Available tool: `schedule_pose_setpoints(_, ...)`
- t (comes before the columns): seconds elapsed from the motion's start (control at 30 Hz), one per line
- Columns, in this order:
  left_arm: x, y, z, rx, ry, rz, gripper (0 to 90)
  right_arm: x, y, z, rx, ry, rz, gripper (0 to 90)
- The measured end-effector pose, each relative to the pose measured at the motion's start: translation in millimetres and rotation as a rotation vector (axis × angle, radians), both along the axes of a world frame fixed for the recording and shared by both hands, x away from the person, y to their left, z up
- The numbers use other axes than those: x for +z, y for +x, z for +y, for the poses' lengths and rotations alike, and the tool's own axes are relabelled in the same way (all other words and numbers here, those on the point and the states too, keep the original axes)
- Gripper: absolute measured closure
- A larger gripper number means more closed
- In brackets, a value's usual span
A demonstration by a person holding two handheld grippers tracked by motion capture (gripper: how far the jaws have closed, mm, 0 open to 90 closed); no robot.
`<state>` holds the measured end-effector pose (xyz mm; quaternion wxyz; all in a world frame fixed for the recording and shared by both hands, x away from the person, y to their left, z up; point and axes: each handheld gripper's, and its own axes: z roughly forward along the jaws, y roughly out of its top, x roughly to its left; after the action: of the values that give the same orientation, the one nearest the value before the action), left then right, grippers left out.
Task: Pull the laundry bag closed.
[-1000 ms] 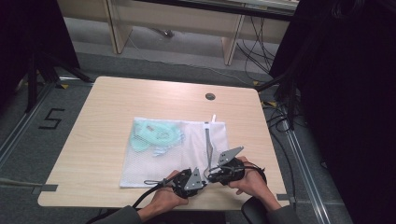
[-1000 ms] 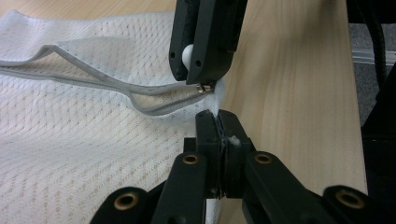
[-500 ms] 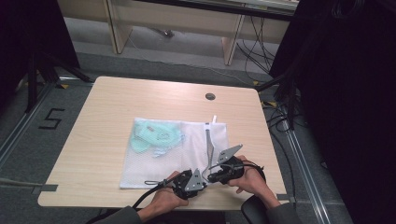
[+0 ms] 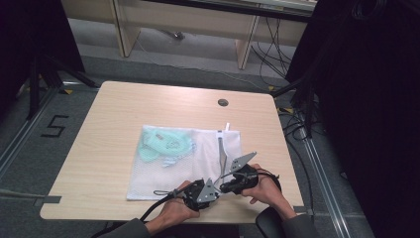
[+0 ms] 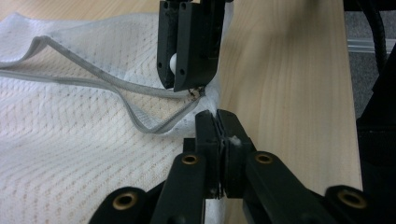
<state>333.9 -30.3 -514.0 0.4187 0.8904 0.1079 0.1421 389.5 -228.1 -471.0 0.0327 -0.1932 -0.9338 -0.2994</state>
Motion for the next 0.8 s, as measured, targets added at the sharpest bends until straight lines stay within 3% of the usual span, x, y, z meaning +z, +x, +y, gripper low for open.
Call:
schedule_pose_setpoints(0.03,-1.0,-0.5,-0.6,0.006,-0.016,0.016,85.8,-0.2,0.0,-0.2,-0.002,0.008,-0.006,86.3)
schedule_pose_setpoints(0.13,-1.9,-0.6,-1.0,0.014,-0.019,0.008,84.4,0.6,0.2,0.9,0.004,0.013,-0.002,86.3)
schedule_pose_setpoints(0.2,-1.3,0.1,-1.0,-0.002,-0.014,-0.023,83.6,0.4,-0.6,1.5,-0.003,0.008,0.006,86.3)
schedule_pose_setpoints(0.3,-2.3,-0.3,-1.4,-0.001,-0.004,-0.006,83.5,0.3,-1.0,2.0,-0.008,0.008,0.003,86.3)
schedule_pose_setpoints(0.5,-2.8,-1.7,-1.5,-0.008,0.006,-0.028,87.6,0.2,-0.9,3.0,0.005,0.009,0.002,86.3)
schedule_pose_setpoints(0.7,-3.7,-3.0,-1.2,-0.01,0.003,-0.009,88.3,-1.1,-0.7,3.8,0.013,0.0,0.007,86.3)
schedule_pose_setpoints(0.8,-3.1,-0.9,-0.2,-0.005,-0.017,0.033,88.4,-1.8,-0.7,4.1,0.007,0.0,0.009,86.3)
